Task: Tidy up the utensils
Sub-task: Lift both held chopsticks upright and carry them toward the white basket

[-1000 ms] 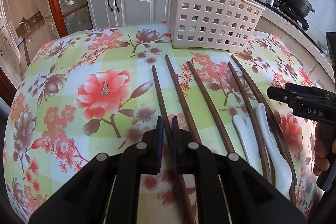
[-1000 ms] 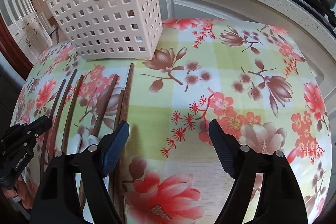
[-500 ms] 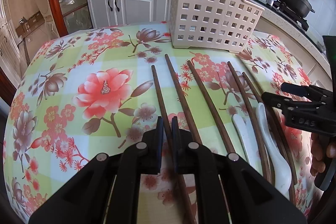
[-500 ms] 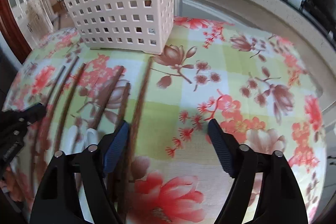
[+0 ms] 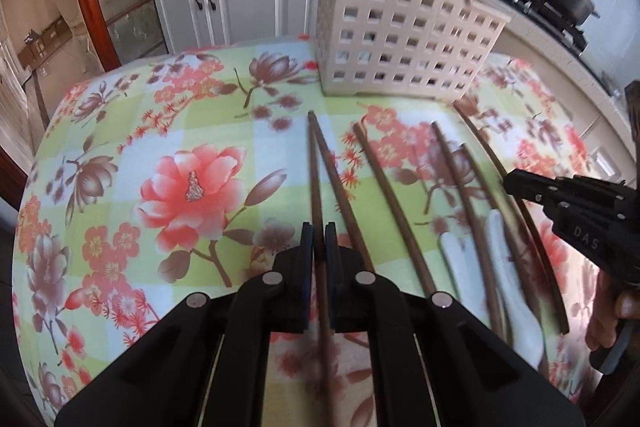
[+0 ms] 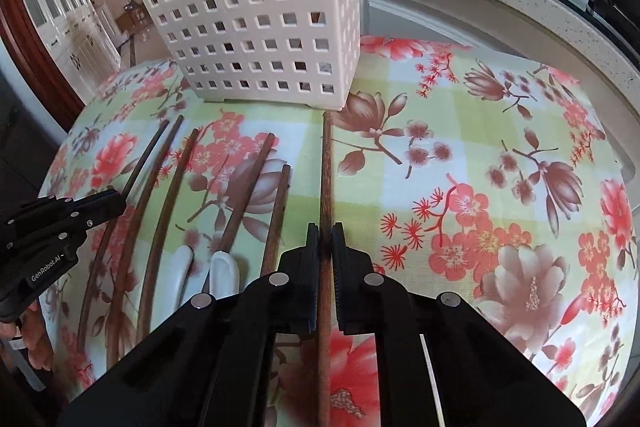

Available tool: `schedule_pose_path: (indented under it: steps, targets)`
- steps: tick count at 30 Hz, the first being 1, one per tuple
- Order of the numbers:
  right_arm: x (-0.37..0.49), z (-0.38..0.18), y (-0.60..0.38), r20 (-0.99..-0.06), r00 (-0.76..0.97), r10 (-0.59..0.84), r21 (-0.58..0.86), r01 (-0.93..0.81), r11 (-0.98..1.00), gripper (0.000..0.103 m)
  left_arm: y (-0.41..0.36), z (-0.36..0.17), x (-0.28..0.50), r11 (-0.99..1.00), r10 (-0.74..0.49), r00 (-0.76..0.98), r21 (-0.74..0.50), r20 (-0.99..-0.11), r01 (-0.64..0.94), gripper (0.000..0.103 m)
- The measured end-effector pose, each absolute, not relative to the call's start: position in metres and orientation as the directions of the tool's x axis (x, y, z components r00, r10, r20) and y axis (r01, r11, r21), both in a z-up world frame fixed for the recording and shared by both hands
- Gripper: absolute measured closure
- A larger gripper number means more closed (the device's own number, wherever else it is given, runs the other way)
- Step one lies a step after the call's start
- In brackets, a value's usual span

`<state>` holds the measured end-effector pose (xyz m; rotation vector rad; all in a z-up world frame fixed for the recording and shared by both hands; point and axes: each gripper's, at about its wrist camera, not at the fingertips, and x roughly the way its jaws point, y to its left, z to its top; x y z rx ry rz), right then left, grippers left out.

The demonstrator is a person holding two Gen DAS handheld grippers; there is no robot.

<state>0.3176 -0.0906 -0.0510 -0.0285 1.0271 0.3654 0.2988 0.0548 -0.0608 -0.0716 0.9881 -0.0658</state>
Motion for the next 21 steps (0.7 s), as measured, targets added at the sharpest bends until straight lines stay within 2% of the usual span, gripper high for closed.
schedule_pose_path:
  steps: [9,21]
  targets:
    - [0.285,0.007,-0.111,-0.774,0.553,0.310,0.140,-0.329,0.934,0.094,0.065,-0.016,0.262,0.993,-0.109,0.673,-0.117,-0.732,0.033,0.097]
    - [0.225,0.067,-0.139,-0.686,0.649,0.329,0.130,-0.336,0.933,0.094,0.066,0.044,0.194,0.995,-0.093,0.781,-0.072,-0.617,0.062,0.097]
